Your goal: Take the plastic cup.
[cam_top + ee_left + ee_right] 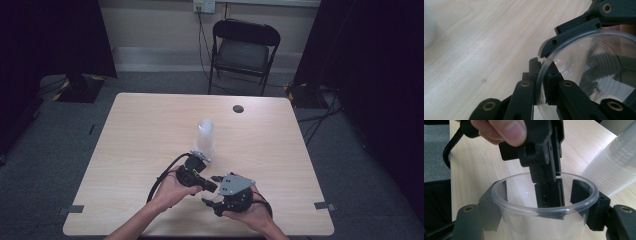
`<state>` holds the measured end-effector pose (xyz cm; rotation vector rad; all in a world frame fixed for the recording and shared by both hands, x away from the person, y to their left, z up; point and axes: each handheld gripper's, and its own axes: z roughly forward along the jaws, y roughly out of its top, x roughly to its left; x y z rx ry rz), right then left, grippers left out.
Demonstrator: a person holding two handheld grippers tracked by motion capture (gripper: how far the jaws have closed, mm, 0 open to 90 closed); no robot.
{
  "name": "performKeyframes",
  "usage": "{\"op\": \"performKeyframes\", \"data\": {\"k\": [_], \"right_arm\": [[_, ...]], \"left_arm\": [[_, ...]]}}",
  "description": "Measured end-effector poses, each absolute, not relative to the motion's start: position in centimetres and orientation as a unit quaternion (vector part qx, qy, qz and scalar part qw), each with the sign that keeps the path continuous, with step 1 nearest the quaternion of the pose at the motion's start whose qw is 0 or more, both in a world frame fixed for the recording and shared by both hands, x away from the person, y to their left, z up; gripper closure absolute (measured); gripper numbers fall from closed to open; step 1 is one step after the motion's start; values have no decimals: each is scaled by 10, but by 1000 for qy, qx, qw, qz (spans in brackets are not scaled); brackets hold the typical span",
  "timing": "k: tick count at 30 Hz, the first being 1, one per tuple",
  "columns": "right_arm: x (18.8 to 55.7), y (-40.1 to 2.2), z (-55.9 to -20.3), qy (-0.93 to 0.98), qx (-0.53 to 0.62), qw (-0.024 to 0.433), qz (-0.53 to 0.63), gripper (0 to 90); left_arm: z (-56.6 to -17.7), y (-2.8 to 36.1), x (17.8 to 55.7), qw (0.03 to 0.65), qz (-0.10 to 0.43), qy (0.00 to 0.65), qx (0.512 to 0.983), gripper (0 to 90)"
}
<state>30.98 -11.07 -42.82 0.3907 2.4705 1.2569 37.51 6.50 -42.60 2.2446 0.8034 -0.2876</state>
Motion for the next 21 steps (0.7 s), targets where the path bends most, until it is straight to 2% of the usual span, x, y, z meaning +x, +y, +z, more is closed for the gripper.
{"op": "performKeyframes", "data": {"k": [21], "right_arm": [[315,-118,-428,855,177,175,456,299]], "left_arm": [[-422,72,374,410,-74,304,857,671]]}}
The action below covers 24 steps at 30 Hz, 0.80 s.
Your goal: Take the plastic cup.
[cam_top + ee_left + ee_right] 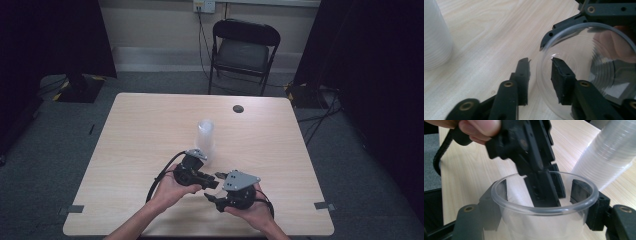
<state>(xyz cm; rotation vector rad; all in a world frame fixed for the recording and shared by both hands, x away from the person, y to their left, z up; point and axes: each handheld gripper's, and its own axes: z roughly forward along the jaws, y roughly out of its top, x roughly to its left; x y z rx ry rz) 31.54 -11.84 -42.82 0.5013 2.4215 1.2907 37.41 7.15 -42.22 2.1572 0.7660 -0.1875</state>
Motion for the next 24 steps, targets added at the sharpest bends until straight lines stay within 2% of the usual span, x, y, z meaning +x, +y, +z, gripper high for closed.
{"op": "performKeyframes", "data": {"k": [5,16,24], "right_arm": [[319,-121,-430,851,192,175,457,299],[326,-128,-429,842,220,171,463,299],[329,-134,-430,835,237,170,466,298]], "left_arm": [[-423,78,374,425,-55,302,852,575],[-417,86,370,469,-19,299,831,470],[-413,94,371,496,26,298,815,303]]}}
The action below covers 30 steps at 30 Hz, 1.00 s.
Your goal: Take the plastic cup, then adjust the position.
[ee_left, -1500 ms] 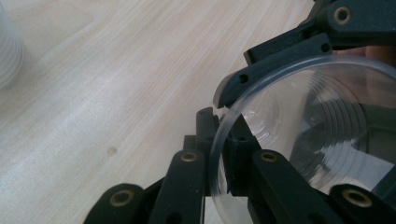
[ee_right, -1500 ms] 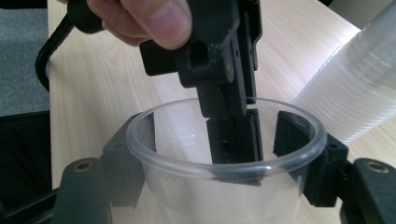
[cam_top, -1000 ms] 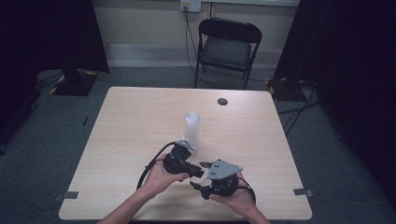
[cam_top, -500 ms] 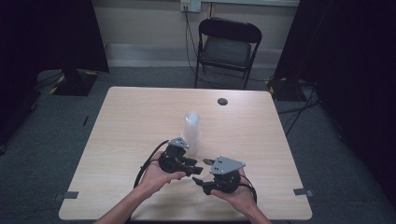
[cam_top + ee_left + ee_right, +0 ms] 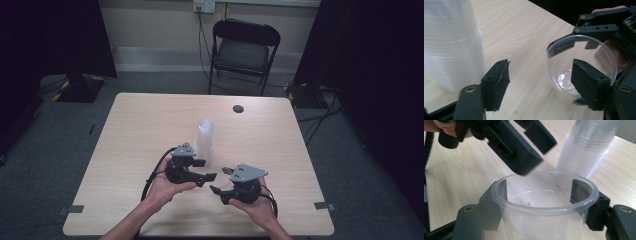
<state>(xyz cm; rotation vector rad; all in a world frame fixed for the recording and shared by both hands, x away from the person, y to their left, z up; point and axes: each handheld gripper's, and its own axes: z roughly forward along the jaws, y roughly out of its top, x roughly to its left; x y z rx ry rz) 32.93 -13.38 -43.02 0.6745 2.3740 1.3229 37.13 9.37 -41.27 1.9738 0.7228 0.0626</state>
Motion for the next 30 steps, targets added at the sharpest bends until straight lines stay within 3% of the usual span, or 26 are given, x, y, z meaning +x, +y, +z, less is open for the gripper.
{"op": "performKeyframes", "data": {"k": [17,30], "right_arm": [[341,-156,-421,807,293,188,478,298],[364,-168,-412,786,329,212,478,299]], "left_arm": [[-413,110,367,500,96,300,807,193],[-416,140,364,494,116,321,800,164]]}}
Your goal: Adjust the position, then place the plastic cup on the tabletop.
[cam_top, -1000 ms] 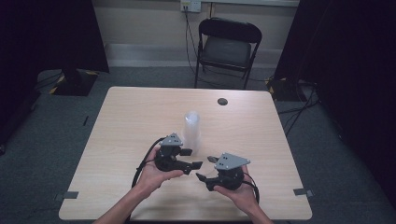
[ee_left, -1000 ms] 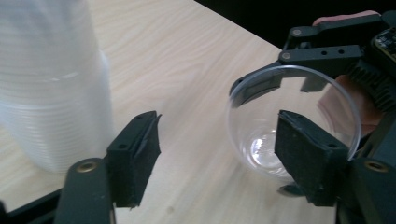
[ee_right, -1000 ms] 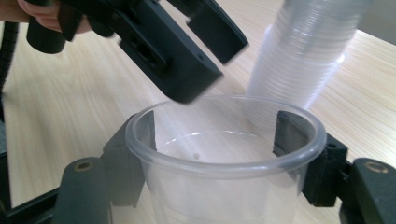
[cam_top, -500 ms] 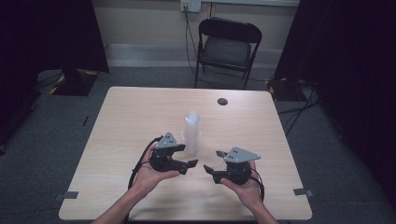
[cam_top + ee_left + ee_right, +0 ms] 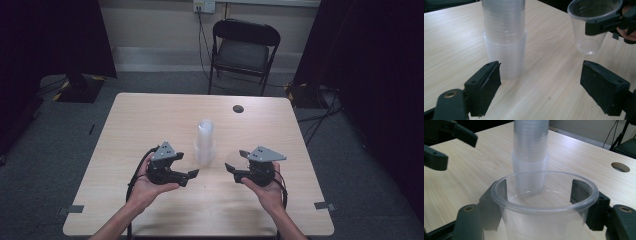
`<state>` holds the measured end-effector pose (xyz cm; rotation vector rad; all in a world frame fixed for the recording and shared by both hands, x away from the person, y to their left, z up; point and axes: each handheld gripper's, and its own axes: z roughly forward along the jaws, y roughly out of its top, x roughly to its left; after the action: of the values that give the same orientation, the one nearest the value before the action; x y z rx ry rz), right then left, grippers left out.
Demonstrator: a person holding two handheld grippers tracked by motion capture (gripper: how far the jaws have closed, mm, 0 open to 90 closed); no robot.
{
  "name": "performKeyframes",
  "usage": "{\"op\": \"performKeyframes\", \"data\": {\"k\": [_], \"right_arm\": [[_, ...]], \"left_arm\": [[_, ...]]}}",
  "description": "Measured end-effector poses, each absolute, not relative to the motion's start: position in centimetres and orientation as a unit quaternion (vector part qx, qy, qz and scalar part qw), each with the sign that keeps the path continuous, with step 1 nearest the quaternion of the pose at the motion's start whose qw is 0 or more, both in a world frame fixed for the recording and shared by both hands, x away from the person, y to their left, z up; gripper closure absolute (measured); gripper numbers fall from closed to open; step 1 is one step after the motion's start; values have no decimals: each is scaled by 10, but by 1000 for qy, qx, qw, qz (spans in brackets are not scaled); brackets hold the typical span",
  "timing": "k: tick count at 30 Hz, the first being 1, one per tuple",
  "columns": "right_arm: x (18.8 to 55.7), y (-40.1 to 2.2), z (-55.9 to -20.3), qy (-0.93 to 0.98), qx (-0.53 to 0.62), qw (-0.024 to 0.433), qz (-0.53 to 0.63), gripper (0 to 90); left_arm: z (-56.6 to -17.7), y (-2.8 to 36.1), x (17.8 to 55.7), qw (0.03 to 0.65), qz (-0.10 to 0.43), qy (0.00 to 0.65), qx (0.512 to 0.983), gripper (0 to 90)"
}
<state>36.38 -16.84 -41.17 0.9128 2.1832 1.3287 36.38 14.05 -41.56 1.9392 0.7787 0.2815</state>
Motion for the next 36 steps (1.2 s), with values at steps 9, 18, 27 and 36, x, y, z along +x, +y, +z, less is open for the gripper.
{"op": "performKeyframes", "data": {"k": [9,18,27,36], "right_arm": [[379,-174,-408,774,346,222,482,299],[394,-177,-407,768,358,226,480,298],[410,-178,-406,759,371,230,483,298],[428,-178,-404,755,384,228,481,298]], "left_arm": [[-426,151,360,473,119,343,803,158],[-434,162,357,472,121,346,802,158],[-438,175,348,467,141,346,801,158],[-444,187,347,449,144,353,808,158]]}}
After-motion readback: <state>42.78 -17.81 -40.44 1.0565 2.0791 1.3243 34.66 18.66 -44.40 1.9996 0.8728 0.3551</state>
